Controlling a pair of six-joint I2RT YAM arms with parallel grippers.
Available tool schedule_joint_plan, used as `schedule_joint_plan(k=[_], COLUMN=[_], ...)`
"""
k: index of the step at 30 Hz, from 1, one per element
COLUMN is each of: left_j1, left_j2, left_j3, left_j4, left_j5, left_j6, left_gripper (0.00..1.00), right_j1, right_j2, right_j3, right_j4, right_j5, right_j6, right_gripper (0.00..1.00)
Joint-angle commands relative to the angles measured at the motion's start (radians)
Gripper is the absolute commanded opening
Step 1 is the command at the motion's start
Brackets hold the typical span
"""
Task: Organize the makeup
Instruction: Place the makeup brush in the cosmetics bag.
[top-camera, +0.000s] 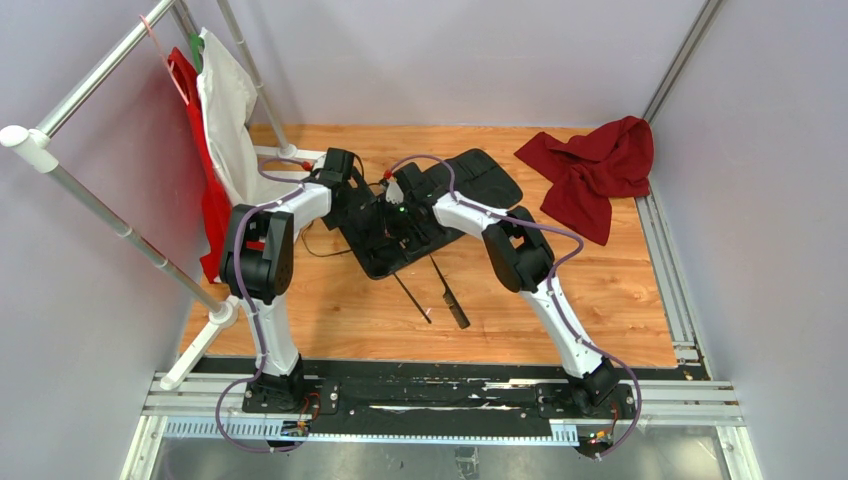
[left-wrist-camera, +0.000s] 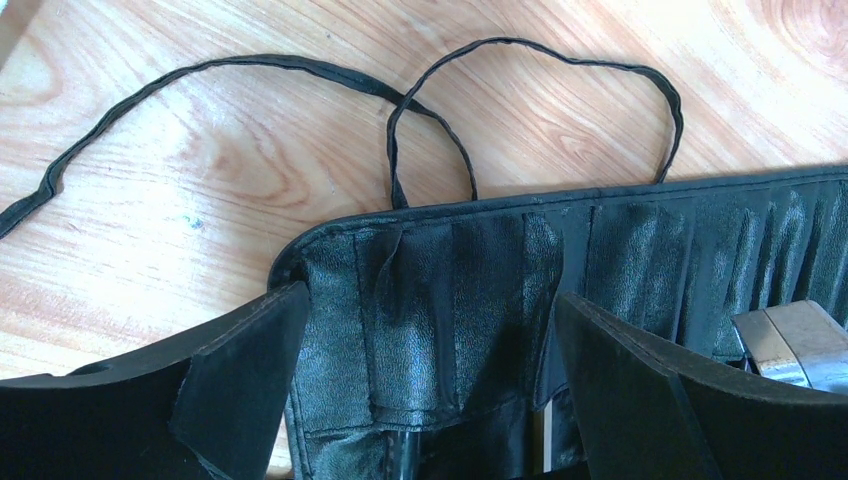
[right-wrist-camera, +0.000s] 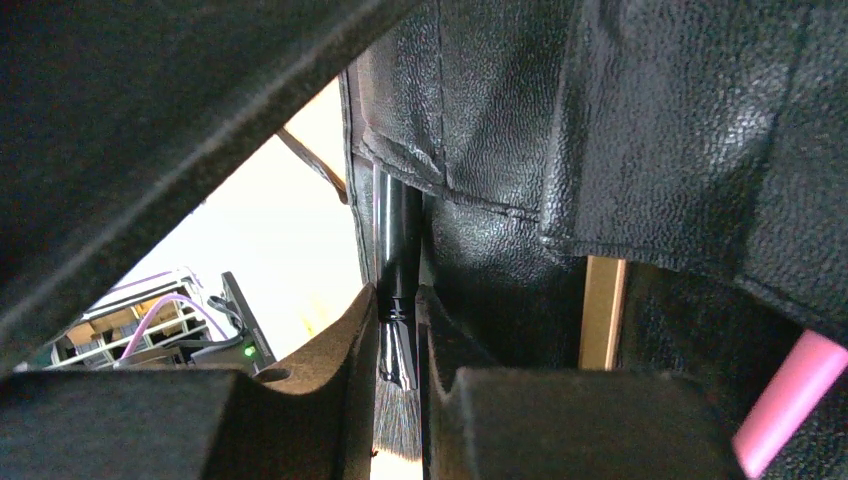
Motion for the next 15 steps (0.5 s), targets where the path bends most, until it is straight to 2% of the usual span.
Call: schedule_joint_plan(k=[1,15], left_j1=[-0.027,-0.027], left_j2=[0.008,0.006], left_j3=[-0.024,-0.032], left_j4=[-0.157,-0.156], left_j5=[0.075,0.070], left_j6=[0.046,0.043], left_gripper=[0.98,0.98], right_j1=[-0.027,-0.052], right_j2=[-0.005,-0.047], right_j3=[-0.021,-0.097], right_j4=[0.197,0.339], right_j5=[0.161,0.170], right_j6=[-0.019,0.034], right_gripper=[0.00,0.01])
